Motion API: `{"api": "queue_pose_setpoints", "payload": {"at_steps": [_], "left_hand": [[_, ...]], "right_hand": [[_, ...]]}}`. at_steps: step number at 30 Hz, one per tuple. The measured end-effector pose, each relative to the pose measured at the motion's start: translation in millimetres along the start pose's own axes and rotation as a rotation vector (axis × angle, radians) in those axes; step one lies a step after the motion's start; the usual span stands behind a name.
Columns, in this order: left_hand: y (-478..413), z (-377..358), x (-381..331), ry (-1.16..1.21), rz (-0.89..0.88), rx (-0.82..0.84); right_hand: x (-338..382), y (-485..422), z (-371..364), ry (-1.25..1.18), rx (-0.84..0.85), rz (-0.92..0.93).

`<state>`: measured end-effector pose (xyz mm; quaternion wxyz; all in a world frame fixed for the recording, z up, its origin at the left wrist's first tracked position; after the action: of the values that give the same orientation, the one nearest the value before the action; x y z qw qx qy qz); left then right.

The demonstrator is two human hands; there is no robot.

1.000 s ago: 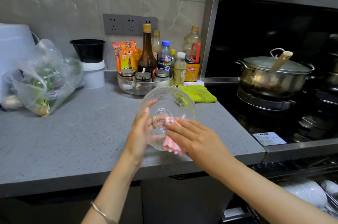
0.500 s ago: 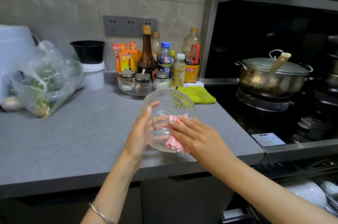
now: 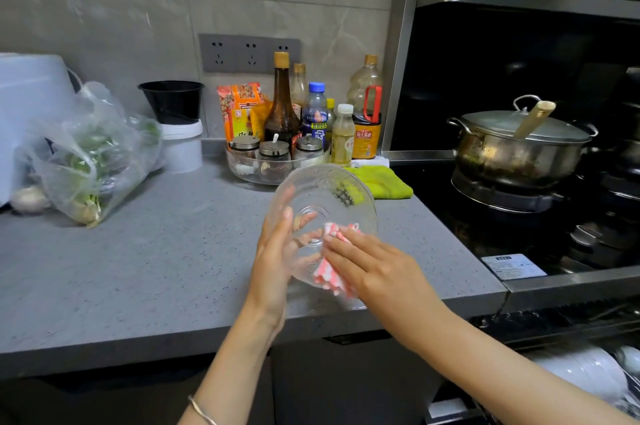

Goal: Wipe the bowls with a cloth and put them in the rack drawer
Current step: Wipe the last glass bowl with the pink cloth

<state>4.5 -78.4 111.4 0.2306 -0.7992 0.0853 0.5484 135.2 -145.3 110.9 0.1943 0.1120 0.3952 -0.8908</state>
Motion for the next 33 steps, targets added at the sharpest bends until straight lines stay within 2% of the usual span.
{"api": "queue_pose_setpoints", "payload": {"at_steps": [5, 7, 10, 13, 19, 21, 26, 30, 33], "left_hand": [[2, -8, 7, 0.12, 0.022, 0.015], [-2, -2, 4, 0.072, 0.02, 0.038], [-6, 10, -3, -0.021, 0.079, 0.069], [-7, 17, -6, -0.071, 0.165, 0.159], [-4, 9, -11, -0.087, 0.369, 0.329], [-5, 10, -11, -0.153, 0.376, 0.352], [-10, 19, -17, -0.285, 0.256, 0.257], [-8, 14, -16, -0.18, 0.173, 0.146], [-4, 5, -6, -0.1, 0.194, 0.11]], "right_hand": [[27, -2, -5, -0.15, 0.022, -0.103], [25, 2, -6, -0.169, 0.059, -0.062], [2, 11, -6, 0.039, 0.184, 0.101], [-14, 14, 0, 0.235, 0.217, 0.221], [-21, 16, -3, 0.458, 0.259, 0.263], [-19, 18, -4, 0.463, 0.288, 0.219], [-1, 24, -6, 0.217, 0.333, 0.038], [30, 23, 3, -0.1, 0.395, -0.103], [41, 10, 11, -0.359, 0.429, -0.194]]}}
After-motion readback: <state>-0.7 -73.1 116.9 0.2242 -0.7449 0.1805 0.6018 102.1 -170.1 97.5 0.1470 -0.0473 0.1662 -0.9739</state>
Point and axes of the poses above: each hand's wrist, its own y-axis away from the middle knuckle, its own z-axis out of the back of the hand, x = y × z, the point moved 2 cm from there along -y, towards the middle knuckle
